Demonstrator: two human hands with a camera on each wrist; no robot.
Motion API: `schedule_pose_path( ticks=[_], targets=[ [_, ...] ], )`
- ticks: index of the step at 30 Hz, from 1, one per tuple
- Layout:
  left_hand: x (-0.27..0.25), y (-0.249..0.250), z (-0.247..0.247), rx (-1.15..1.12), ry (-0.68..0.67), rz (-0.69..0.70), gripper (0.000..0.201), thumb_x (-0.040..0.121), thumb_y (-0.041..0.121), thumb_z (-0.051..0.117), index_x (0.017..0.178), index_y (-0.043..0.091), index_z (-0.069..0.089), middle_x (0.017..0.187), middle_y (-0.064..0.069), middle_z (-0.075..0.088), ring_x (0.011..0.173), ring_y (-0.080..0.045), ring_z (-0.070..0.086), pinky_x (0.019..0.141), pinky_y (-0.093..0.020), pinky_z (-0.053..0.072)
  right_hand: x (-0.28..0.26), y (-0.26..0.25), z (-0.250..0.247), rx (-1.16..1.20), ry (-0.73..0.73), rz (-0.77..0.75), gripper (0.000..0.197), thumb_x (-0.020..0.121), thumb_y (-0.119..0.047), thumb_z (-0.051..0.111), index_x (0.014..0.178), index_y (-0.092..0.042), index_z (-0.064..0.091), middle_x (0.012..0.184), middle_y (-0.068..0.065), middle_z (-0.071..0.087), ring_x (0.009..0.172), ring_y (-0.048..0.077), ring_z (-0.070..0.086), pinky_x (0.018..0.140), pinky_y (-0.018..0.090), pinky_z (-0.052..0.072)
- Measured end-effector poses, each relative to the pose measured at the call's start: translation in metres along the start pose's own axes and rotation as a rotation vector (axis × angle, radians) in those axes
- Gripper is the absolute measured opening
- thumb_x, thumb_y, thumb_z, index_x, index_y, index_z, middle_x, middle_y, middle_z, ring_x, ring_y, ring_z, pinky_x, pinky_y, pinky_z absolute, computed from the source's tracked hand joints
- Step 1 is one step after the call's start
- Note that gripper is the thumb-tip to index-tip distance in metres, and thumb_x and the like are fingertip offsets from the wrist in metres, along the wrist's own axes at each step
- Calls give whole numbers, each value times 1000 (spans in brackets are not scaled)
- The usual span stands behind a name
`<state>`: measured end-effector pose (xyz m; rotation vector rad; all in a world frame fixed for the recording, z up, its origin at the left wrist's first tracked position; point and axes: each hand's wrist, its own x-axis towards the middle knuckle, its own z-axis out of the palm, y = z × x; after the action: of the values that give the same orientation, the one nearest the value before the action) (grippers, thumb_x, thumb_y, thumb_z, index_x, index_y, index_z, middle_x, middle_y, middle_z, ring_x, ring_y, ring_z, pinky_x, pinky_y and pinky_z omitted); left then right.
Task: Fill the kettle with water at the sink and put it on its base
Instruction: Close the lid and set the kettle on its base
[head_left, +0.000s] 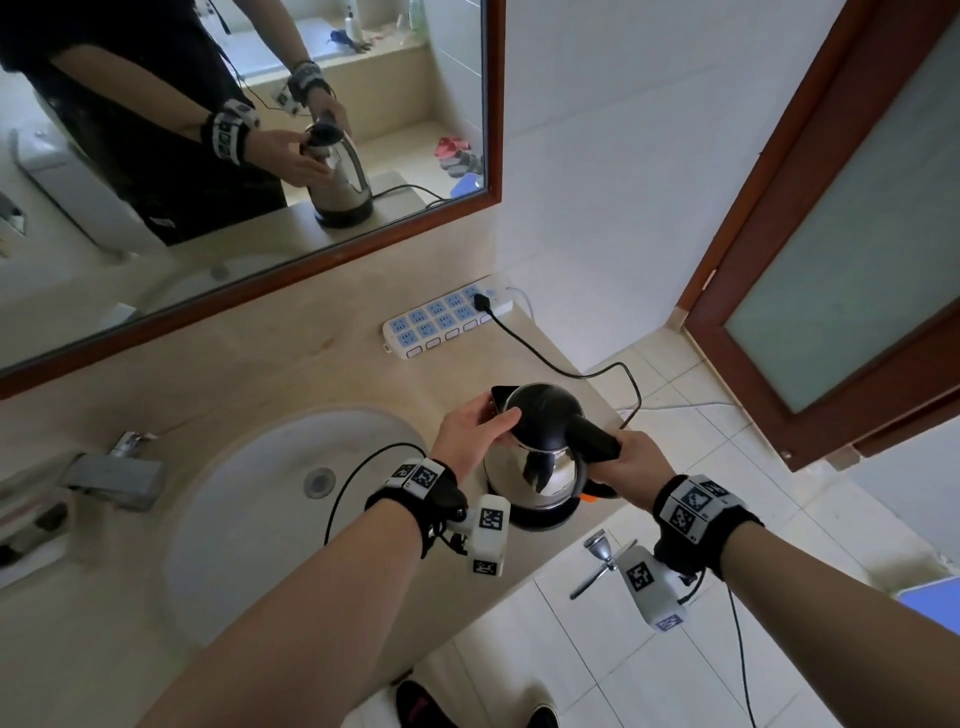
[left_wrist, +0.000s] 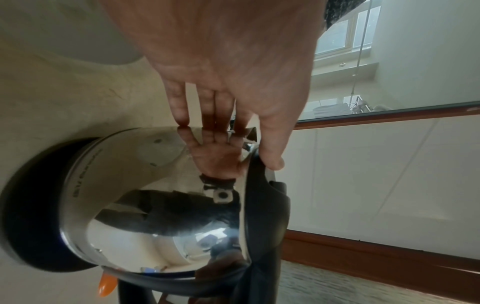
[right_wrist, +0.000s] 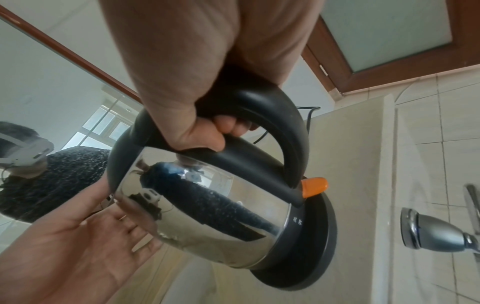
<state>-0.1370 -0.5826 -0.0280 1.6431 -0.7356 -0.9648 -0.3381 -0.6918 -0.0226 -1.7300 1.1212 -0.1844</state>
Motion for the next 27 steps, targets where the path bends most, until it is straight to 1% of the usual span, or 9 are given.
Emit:
schedule_pose_path(
  ticks=[3,7,10,13,17,20,23,25,27],
  targets=[
    [-1,-2,2,-44,10,9,24,91,20,67,115,17,70,98,2,74,76,7,65,68,-8,48,2,4,-1,-8,3,-3,12,58,-24,71,60,-19,61,53,-2,59,56,18,61,61,28,51],
    [-6,-5,3,-77,22,3,23,89,21,69,112,23,71,99,4,75,87,-2,67,77,-13,52,3,10,-1,-37,-17,-18,15,61,-30,73,65,-19,63,56,-3,61,59,17,61,66,31,52],
    [-12,-8,4,-150,34,4,21,87,16,71,105,28,73,101,0,76,90,-7,68,80,-16,53,-1,17,2,-45,-20,-13,19,63,-34,74,70,-18,66,59,-2,63,60,16,62,67,29,52],
    [-17,-10,6,-176,33,20,22,86,14,71,105,26,73,102,-4,75,94,-14,69,85,-24,56,-3,21,3,-60,-20,-12,21,64,-32,75,74,-15,69,63,2,67,62,16,65,70,32,55],
    [-20,-12,8,-183,31,28,23,85,15,72,101,31,74,101,0,76,97,-14,68,89,-28,55,-6,24,4,-62,1,-18,23,61,-30,75,74,-13,67,62,1,65,59,15,63,70,33,55],
    [-22,-14,9,-182,23,36,23,85,15,72,100,33,74,101,2,76,98,-13,68,90,-28,55,-9,28,6,-67,13,-22,19,63,-26,76,74,-13,68,65,8,68,62,19,65,72,36,57],
    [-24,-20,8,-175,22,31,23,86,13,71,102,30,73,101,3,76,94,-10,68,89,-27,54,-13,29,11,-89,19,-27,15,68,-21,76,75,-10,69,72,16,71,61,19,65,69,33,56],
    [-23,-24,7,-165,25,26,23,86,16,72,106,26,73,100,3,76,93,-11,68,89,-30,55,-13,29,14,-105,29,-29,14,69,-19,75,77,-9,70,73,17,72,60,15,63,67,30,55],
    [-21,-26,6,-154,27,27,24,86,17,71,109,23,73,100,2,76,92,-10,68,87,-26,55,-11,29,15,-105,41,-29,13,71,-18,75,78,-9,69,69,14,70,60,14,63,64,27,53]
  ],
)
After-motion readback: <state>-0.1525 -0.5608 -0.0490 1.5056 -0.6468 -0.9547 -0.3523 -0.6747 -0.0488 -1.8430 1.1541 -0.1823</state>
